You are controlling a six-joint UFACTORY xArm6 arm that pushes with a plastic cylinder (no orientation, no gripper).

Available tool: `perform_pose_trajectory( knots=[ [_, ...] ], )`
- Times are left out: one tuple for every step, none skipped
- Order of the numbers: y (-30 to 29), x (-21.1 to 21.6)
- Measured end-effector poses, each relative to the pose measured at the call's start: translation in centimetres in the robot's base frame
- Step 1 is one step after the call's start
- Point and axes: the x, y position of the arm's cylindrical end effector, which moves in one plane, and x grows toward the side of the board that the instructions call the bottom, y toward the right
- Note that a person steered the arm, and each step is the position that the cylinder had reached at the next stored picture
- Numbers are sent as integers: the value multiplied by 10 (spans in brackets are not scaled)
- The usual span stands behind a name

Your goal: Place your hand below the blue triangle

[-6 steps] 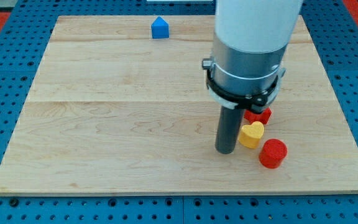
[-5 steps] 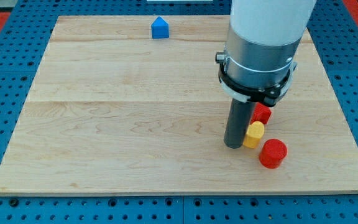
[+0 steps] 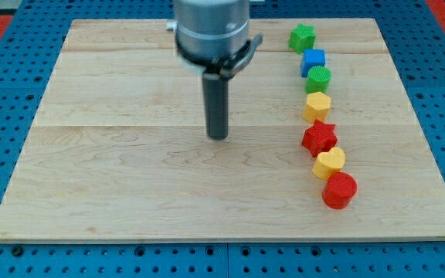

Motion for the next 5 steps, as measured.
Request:
perform_pose_trajectory(
  knots=[
    [1, -58],
    [-34, -121],
    [-33, -149],
    [-71, -155],
    [-93, -167]
  ],
)
